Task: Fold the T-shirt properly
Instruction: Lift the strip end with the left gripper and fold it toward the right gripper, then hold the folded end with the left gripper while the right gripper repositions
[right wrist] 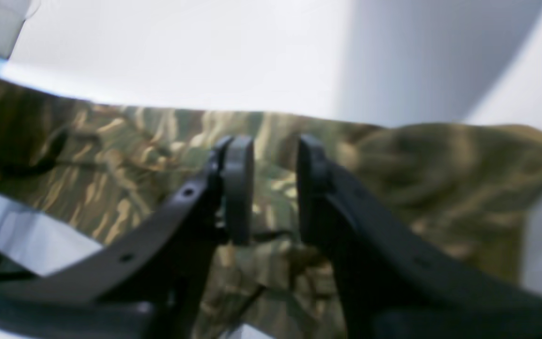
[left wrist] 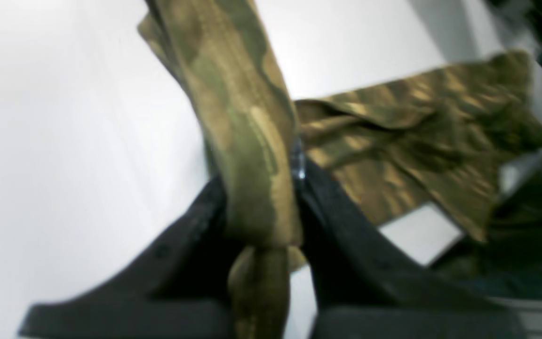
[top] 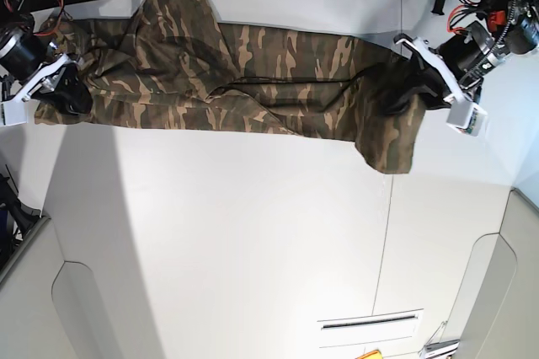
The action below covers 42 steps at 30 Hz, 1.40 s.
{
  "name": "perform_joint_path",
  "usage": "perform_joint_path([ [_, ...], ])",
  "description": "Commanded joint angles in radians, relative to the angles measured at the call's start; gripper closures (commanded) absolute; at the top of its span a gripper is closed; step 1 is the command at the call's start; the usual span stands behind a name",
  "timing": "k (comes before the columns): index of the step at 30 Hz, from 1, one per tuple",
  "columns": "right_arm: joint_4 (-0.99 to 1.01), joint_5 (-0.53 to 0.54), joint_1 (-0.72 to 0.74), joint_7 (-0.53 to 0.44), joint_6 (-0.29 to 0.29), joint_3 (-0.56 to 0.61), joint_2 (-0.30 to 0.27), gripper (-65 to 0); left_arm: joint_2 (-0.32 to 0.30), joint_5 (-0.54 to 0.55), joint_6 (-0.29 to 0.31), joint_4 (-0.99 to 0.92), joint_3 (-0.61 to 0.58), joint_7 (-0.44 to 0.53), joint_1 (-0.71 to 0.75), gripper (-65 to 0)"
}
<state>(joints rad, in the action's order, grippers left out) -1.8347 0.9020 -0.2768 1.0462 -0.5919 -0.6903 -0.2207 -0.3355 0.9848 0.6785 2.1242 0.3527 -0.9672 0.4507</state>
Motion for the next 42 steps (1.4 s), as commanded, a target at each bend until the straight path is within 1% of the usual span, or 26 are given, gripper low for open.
perform_joint_path([
  [1,-0.018,0.023,0.005,-0.014,-0.006,-0.023,-0.012,-16.3,-0.010,0.012,0.014,0.021,-0.030,0.029,-0.005,0.0],
  [6,-0.018,0.022,0.004,-0.013,0.005,-0.082,-0.013,-16.3,-0.010,-0.119,0.008,0.021,-0.211,0.133,-0.005,0.0],
  [7,-0.018,0.021,0.004,-0.011,0.005,-0.088,-0.013,-16.5,-0.010,-0.138,-0.022,0.021,-0.243,0.152,-0.008,0.0],
  [8,-0.017,0.021,0.004,-0.009,0.006,-0.091,-0.015,-18.2,-0.007,-0.156,-0.053,0.021,-0.276,0.156,-0.016,0.0],
  [9,-0.017,0.014,0.004,-0.010,0.010,-0.091,-0.018,-21.3,0.002,-0.187,-0.077,0.021,-0.306,0.155,-0.029,0.0],
  [11,-0.016,-0.013,0.004,-0.010,0.013,-0.091,-0.027,-28.9,0.034,-0.251,-0.115,0.021,-0.361,0.156,-0.059,0.0],
  [13,-0.016,-0.039,0.004,-0.010,0.019,-0.091,-0.038,-35.3,0.063,-0.284,-0.130,0.021,-0.410,0.156,-0.086,0.0],
  [15,-0.015,-0.058,0.004,-0.010,0.020,-0.091,-0.050,-36.9,0.090,-0.310,-0.130,0.021,-0.450,0.157,-0.102,0.0],
  [20,-0.014,-0.127,0.002,-0.023,0.039,-0.091,-0.073,-36.9,0.160,-0.370,-0.130,0.020,-0.499,0.178,-0.104,0.0],
  [21,-0.014,-0.139,0.002,-0.030,0.040,-0.091,-0.075,-36.9,0.172,-0.373,-0.130,0.019,-0.504,0.180,-0.104,-1.0],
  [25,-0.008,-0.183,0.002,-0.049,0.051,-0.091,-0.087,-36.9,0.209,-0.375,-0.129,0.019,-0.532,0.187,-0.104,-25.5],
  [26,-0.002,-0.190,0.002,-0.053,0.053,-0.091,-0.090,-36.9,0.212,-0.375,-0.129,0.019,-0.547,0.188,-0.103,-30.3],
  [27,0.011,-0.192,0.002,-0.058,0.056,-0.091,-0.096,-36.9,0.217,-0.375,-0.129,0.018,-0.565,0.193,-0.103,-33.4],
  [28,0.031,-0.192,0.002,-0.064,0.062,-0.091,-0.103,-36.9,0.220,-0.376,-0.129,0.016,-0.584,0.199,-0.103,-34.6],
  [32,0.151,-0.192,0.002,-0.103,0.064,-0.091,-0.137,-36.9,0.223,-0.382,-0.129,0.008,-0.662,0.227,-0.104,-34.6],
  [34,0.210,-0.176,0.002,-0.108,0.064,-0.091,-0.150,-36.9,0.222,-0.406,-0.129,0.008,-0.684,0.227,-0.104,-34.6],
  [37,0.274,-0.137,0.002,-0.107,0.063,-0.091,-0.153,-36.9,0.222,-0.444,-0.129,0.008,-0.688,0.227,-0.104,-34.5],
  [39,0.310,-0.110,0.005,-0.107,0.042,-0.090,-0.153,-36.9,0.222,-0.461,-0.129,0.008,-0.686,0.227,-0.104,-34.5],
  [42,0.359,-0.073,0.005,-0.107,0.033,-0.078,-0.153,-36.9,0.222,-0.474,-0.129,0.008,-0.686,0.227,-0.105,-34.5],
])
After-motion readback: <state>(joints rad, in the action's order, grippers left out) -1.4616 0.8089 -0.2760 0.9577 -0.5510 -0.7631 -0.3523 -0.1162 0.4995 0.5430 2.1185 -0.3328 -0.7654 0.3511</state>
